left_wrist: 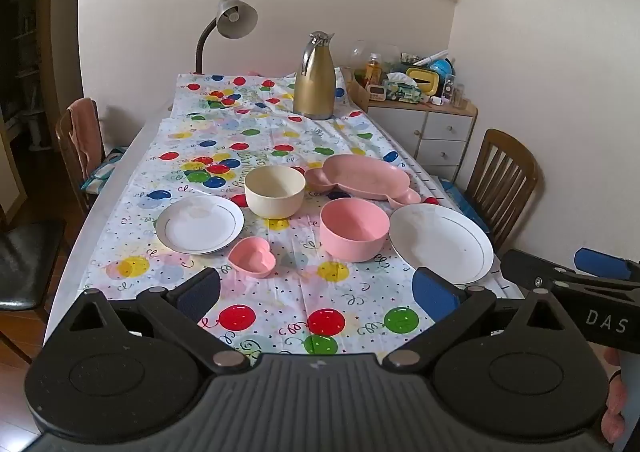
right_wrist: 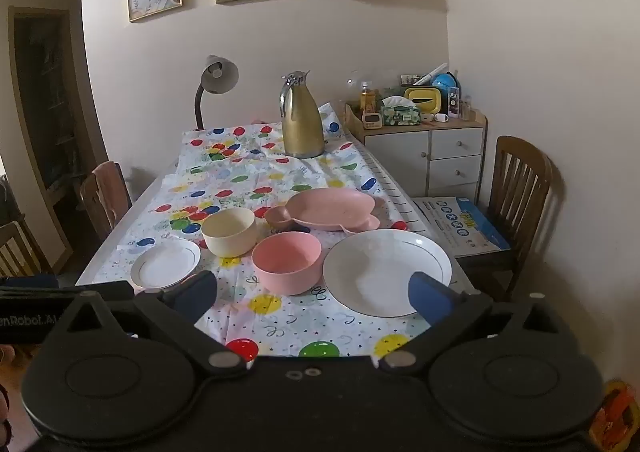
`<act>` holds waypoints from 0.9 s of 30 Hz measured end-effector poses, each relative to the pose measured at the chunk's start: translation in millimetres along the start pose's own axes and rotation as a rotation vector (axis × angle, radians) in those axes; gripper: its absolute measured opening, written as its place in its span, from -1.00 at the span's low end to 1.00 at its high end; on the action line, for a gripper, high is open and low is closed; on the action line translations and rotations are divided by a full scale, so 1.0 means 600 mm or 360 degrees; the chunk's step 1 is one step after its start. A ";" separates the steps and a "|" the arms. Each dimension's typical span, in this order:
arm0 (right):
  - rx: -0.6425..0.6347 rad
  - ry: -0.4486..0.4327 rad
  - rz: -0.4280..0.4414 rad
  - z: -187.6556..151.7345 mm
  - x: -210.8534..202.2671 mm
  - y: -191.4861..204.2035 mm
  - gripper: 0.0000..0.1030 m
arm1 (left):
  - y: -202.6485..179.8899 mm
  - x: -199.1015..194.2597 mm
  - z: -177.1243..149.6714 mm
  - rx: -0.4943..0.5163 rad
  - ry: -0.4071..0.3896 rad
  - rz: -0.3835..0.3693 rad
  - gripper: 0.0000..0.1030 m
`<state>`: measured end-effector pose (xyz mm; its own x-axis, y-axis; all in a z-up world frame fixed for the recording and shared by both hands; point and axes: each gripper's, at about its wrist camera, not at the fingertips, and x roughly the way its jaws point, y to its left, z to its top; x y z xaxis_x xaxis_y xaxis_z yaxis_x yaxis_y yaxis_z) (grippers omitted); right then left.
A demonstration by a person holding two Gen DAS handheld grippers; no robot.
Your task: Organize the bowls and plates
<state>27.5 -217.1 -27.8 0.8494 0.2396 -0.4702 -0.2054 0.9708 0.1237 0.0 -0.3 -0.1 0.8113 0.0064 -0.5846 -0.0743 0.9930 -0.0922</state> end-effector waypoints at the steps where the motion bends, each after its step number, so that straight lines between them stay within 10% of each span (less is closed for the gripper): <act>1: -0.0058 -0.0055 -0.0028 0.000 -0.002 0.002 0.99 | 0.000 0.000 0.000 0.0002 0.0006 0.0004 1.00; 27: -0.0028 -0.0037 -0.0008 0.004 -0.012 0.000 0.99 | 0.007 -0.011 0.004 -0.0023 -0.0022 0.0025 1.00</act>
<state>22.6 -218.8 -22.6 0.8614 0.2350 -0.4502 -0.2096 0.9720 0.1062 -4.1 4.0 5.5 0.8179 0.0238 -0.5748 -0.0954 0.9909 -0.0947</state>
